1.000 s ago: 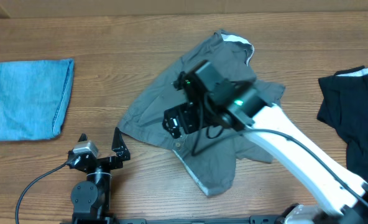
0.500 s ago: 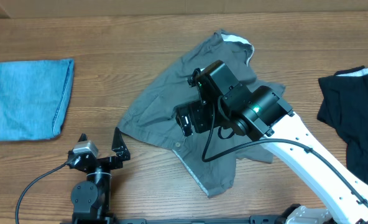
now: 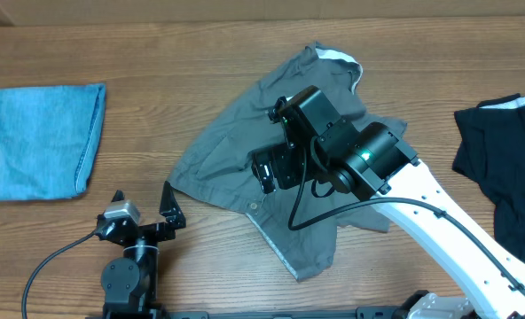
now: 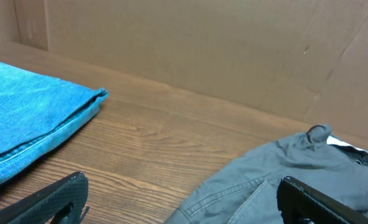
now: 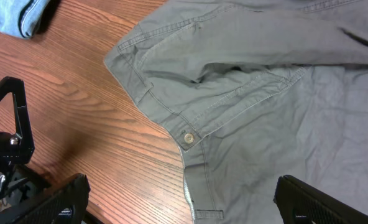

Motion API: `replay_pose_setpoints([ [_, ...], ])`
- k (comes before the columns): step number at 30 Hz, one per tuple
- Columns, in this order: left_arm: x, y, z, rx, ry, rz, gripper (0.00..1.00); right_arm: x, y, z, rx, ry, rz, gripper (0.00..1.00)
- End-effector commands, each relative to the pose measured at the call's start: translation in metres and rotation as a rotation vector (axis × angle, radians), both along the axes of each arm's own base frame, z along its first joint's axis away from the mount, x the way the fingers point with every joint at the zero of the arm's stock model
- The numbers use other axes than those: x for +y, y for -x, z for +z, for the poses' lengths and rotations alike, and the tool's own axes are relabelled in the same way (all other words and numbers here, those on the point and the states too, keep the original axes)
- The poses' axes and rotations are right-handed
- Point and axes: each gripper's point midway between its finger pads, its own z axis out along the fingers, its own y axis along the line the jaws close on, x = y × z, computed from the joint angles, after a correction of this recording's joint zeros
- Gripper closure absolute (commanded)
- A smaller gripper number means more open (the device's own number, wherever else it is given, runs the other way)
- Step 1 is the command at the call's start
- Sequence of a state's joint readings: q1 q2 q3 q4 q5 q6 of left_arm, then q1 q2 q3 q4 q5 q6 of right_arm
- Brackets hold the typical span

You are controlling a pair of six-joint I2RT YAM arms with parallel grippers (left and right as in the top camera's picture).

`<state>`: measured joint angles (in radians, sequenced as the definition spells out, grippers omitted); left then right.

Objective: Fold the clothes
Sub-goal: 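Lower the grey shirt onto the table center and hold it with the right gripper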

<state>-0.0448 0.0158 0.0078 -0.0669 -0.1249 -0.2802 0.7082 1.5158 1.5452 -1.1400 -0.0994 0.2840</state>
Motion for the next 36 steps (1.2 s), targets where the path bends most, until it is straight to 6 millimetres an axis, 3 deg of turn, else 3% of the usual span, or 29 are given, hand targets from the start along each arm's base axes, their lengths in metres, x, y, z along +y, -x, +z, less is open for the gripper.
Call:
replay_pose_setpoints([
  [1, 0.004, 0.000, 0.000, -0.001, -0.023, 0.017, 0.00, -0.001, -0.002, 0.001, -0.010, 0.003, -0.004, 0.00],
  [31, 0.002, 0.000, 0.000, -0.002, -0.012, 0.005, 0.00, -0.001, -0.002, 0.001, -0.010, 0.003, -0.004, 0.00],
  [36, -0.025, -0.001, 0.019, -0.079, 0.082, -0.147, 0.00, -0.001, -0.002, 0.001, -0.011, 0.003, -0.004, 0.00],
])
